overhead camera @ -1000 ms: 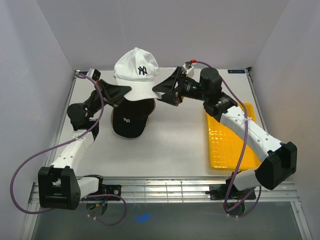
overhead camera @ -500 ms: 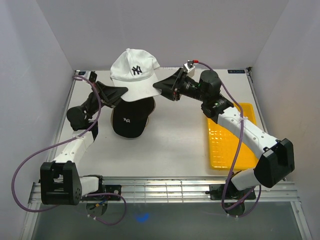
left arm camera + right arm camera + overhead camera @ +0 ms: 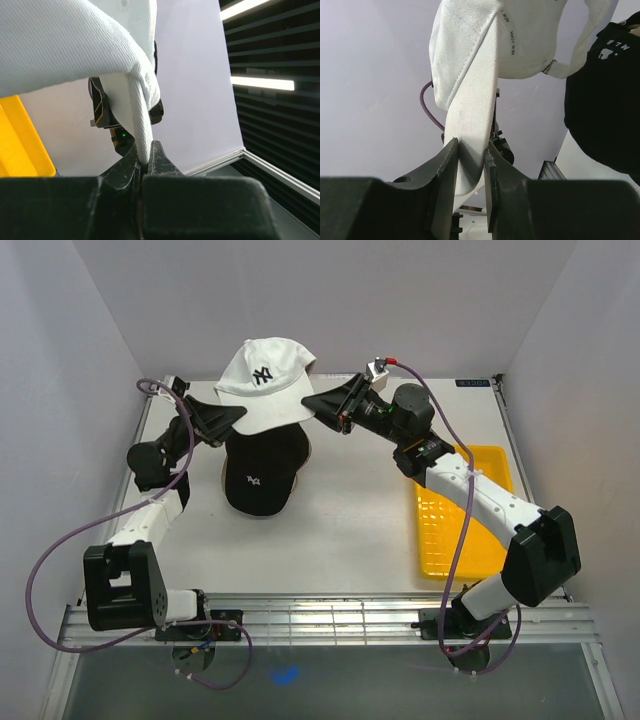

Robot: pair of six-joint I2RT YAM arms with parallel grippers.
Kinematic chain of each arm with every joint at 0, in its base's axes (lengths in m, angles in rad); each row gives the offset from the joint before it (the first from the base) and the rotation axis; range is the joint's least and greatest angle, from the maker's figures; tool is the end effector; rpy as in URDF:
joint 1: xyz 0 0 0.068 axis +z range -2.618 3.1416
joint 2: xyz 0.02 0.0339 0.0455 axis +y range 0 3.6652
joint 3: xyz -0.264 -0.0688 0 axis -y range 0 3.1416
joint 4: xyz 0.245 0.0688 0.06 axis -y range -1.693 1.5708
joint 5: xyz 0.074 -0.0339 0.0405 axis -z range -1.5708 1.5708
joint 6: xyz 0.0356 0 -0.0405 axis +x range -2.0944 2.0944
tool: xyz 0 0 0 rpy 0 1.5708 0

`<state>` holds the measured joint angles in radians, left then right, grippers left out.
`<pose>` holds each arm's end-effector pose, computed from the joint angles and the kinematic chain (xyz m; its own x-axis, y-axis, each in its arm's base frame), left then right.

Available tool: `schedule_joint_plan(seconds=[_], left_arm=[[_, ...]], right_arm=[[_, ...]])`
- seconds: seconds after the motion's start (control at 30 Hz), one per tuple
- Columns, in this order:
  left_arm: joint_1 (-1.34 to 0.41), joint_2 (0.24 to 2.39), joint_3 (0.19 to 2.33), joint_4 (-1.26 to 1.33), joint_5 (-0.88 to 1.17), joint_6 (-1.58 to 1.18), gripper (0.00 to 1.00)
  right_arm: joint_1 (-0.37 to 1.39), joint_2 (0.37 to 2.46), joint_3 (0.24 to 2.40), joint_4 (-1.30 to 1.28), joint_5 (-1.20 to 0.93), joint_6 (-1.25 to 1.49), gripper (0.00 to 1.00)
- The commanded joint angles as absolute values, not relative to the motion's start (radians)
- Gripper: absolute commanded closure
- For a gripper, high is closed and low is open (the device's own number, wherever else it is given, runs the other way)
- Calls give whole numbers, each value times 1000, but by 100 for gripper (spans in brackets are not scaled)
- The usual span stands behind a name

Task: Stack the hats

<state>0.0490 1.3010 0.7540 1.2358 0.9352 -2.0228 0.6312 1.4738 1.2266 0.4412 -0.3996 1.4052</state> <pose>0.2646 -0.0157 0.3522 -0.8093 -0.5744 -0.1229 0.3128 -0.2443 -0.9179 0.2756 0.2186 0.3951 -0.8145 0.5301 -0.2357 -0.2939 -0.0267 0.9555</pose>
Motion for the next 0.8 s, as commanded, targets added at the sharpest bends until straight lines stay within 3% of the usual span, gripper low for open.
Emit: schedule_joint_plan(seconds=[0.0, 0.77], left_arm=[[58, 1374, 834, 1204, 976, -2131, 100], [97, 1638, 940, 1247, 1039, -2120, 96]], right_arm=[[729, 1509, 1224, 549, -523, 1336, 85], [765, 1649, 1295, 600, -542, 1203, 88]])
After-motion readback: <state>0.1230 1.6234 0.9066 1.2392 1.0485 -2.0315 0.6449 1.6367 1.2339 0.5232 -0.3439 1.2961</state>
